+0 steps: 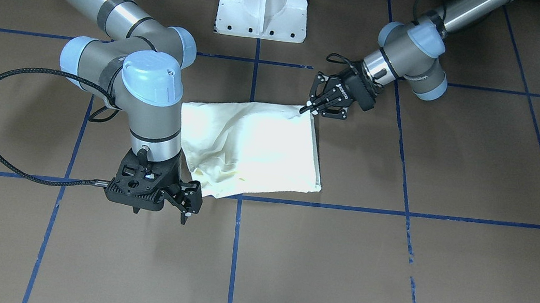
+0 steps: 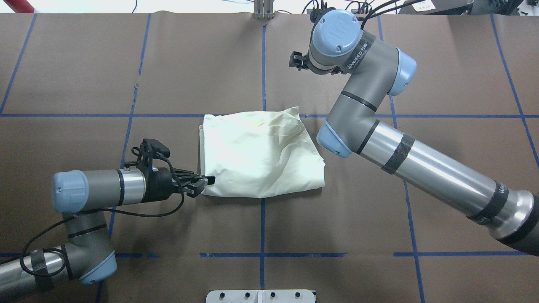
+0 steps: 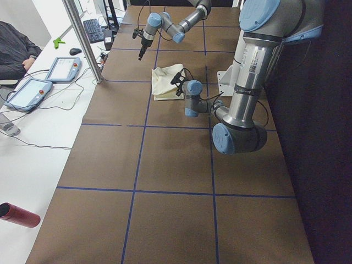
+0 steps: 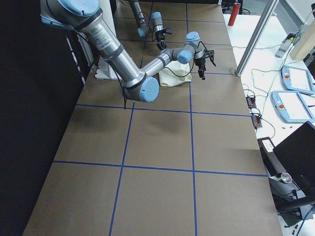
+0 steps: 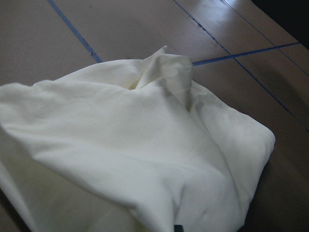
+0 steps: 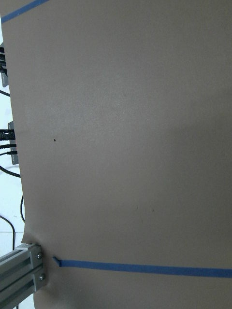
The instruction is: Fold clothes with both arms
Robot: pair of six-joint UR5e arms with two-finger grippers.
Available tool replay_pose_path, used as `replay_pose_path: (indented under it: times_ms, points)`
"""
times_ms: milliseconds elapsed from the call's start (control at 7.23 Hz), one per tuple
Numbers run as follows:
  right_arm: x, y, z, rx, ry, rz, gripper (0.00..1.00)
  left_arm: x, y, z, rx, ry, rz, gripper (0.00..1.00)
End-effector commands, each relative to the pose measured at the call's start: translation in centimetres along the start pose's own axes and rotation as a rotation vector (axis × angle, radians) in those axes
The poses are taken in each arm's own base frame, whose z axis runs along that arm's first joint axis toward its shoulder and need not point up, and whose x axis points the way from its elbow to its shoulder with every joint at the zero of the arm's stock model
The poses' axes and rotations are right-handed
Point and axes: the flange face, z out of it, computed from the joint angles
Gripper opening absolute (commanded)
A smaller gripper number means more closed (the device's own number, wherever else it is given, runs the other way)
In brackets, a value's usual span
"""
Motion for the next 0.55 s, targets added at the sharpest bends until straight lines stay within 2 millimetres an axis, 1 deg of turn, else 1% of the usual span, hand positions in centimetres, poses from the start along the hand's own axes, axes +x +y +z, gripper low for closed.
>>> replay_pose_path:
  times_ms: [0, 138, 277, 415]
  points:
    - [0.01, 0.02, 0.01, -0.002, 0.0, 0.0, 1.0, -5.4, 4.4, -2.41, -0.003, 0.163, -0.227, 0.0]
    - [-0.04, 0.01, -0.08, -0.001, -0.002, 0.0, 1.0, -5.55, 4.58, -2.89, 0.003, 0.196, -0.279, 0.0]
    - [-0.04, 0.01, -0.08, -0.001, -0.002, 0.0, 1.0, -4.85, 4.14, -2.6, 0.003, 0.212, -0.332, 0.0]
    - [-0.03, 0.03, -0.21, 0.0, -0.004, 0.001, 1.0, -4.64, 4.09, -2.43, -0.002, 0.214, -0.367, 0.0]
